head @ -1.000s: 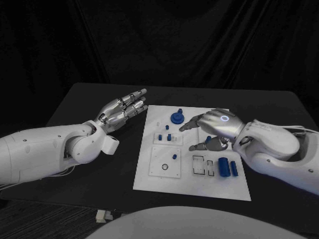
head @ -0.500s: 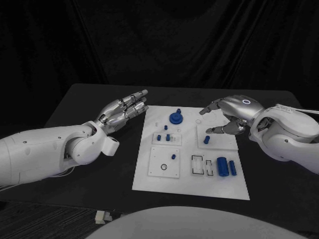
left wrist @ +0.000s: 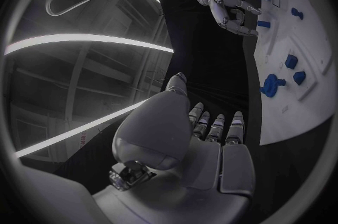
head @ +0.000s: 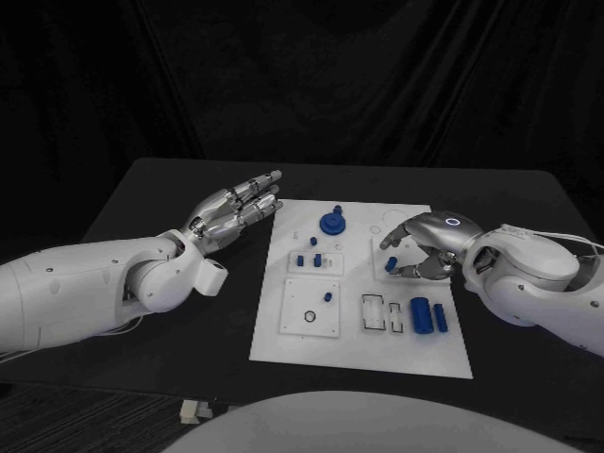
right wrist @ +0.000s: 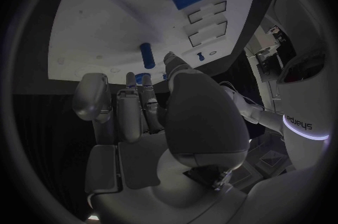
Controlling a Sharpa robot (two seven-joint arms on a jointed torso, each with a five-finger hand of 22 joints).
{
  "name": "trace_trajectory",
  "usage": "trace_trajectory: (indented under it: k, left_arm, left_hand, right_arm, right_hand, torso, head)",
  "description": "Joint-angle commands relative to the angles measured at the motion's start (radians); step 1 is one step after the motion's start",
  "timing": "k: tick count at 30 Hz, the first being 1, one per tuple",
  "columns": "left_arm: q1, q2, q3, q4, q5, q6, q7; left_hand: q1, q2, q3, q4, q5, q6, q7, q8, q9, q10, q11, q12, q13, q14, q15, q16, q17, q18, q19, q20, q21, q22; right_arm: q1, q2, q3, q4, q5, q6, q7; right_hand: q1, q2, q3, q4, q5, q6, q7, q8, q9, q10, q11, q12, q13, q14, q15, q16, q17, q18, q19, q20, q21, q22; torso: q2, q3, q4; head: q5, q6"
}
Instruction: Assemble the parts on the task board
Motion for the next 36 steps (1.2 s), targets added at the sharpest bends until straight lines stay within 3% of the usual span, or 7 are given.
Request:
trace_trajectory:
  k: [1,4,9,19,27,36]
  left_arm:
    - [-0.001,0.000,0.001,0.003,-0.002,0.009,0.026]
    - [-0.001,0.000,0.001,0.003,-0.002,0.010,0.026]
    - [-0.001,0.000,0.001,0.003,-0.002,0.012,0.025]
    - [-0.001,0.001,0.001,0.003,-0.002,0.015,0.022]
    - [-0.001,0.001,0.001,0.002,-0.002,0.018,0.020]
    - [-0.001,0.003,0.001,0.001,-0.002,0.021,0.018]
  left_hand:
    - [0.013,0.001,0.002,-0.006,0.007,0.002,0.000,0.006,0.001,0.002,0.007,0.007,0.001,0.002,0.006,-0.001,-0.002,-0.003,0.001,0.006,0.003,0.001]
    - [0.014,0.002,0.002,-0.007,0.008,0.001,0.000,0.006,0.001,0.002,0.008,0.008,0.002,0.002,0.006,-0.001,-0.001,-0.003,0.001,0.007,0.003,0.001]
    - [0.015,0.003,0.003,-0.008,0.009,0.002,0.000,0.006,0.001,0.003,0.010,0.009,0.002,0.002,0.006,-0.001,-0.002,-0.003,0.001,0.008,0.003,0.001]
    - [0.019,0.004,0.004,-0.012,0.016,0.003,0.003,0.006,0.001,0.004,0.014,0.011,0.002,0.002,0.008,-0.001,-0.001,-0.002,0.001,0.011,0.003,0.000]
    - [0.022,0.004,0.005,-0.016,0.021,0.004,0.005,0.006,0.001,0.004,0.016,0.012,0.002,0.002,0.009,0.000,-0.001,-0.001,0.001,0.012,0.003,0.000]
    - [0.024,0.005,0.006,-0.018,0.024,0.005,0.006,0.006,0.001,0.004,0.016,0.012,0.002,0.003,0.011,0.001,-0.001,-0.001,0.001,0.013,0.003,0.001]
  right_arm:
    - [-0.009,0.004,0.001,-0.008,-0.017,0.002,-0.001]
    - [-0.014,0.007,0.001,-0.012,-0.018,-0.001,0.003]
    - [-0.018,0.015,0.001,-0.019,-0.018,-0.011,0.014]
    - [-0.024,0.029,0.001,-0.029,-0.018,-0.027,0.032]
    - [-0.026,0.032,0.001,-0.032,-0.018,-0.027,0.038]
    - [-0.029,0.035,0.001,-0.037,-0.019,-0.014,0.034]
  right_hand:
    - [0.016,-0.001,0.008,-0.001,0.014,0.004,0.007,0.004,-0.001,0.010,0.003,0.005,-0.002,0.030,0.003,0.005,0.077,-0.005,0.007,0.001,0.002,0.146]
    - [0.029,0.005,0.014,-0.004,0.035,0.017,0.015,0.011,0.003,0.019,0.002,0.011,-0.004,0.030,0.003,0.005,0.077,-0.005,0.008,0.001,0.003,0.146]
    - [0.071,0.017,0.033,-0.017,0.110,0.040,0.024,0.024,0.014,0.041,0.000,0.026,-0.006,0.030,0.001,0.006,0.077,-0.005,0.008,0.000,0.004,0.147]
    - [0.120,0.022,0.085,-0.045,0.228,0.090,0.036,0.049,0.039,0.086,-0.002,0.041,-0.015,0.031,-0.002,0.009,0.078,-0.006,0.010,-0.003,0.008,0.148]
    - [0.131,0.016,0.112,-0.064,0.238,0.138,0.049,0.087,0.073,0.127,-0.009,0.054,-0.016,0.031,-0.006,0.009,0.078,-0.007,0.011,-0.008,0.016,0.149]
    - [0.134,0.011,0.119,-0.075,0.237,0.137,0.057,0.098,0.085,0.145,-0.014,0.062,-0.014,0.029,-0.009,0.006,0.074,-0.006,0.009,-0.010,0.013,0.148]
  torso:
    - [0.000,0.0003,-0.0021]
    - [-0.001,0.0003,-0.0009]
    - [-0.001,0.0004,-0.0006]
    - [-0.001,0.0003,-0.0003]
    - [-0.001,0.0002,0.0000]
    - [-0.001,0.0002,0.0000]
  head:
    - [0.004,0.000]
    - [0.002,0.000]
    - [0.000,0.000]
    - [0.002,0.000]
    - [0.002,0.000]
    - [0.003,0.000]
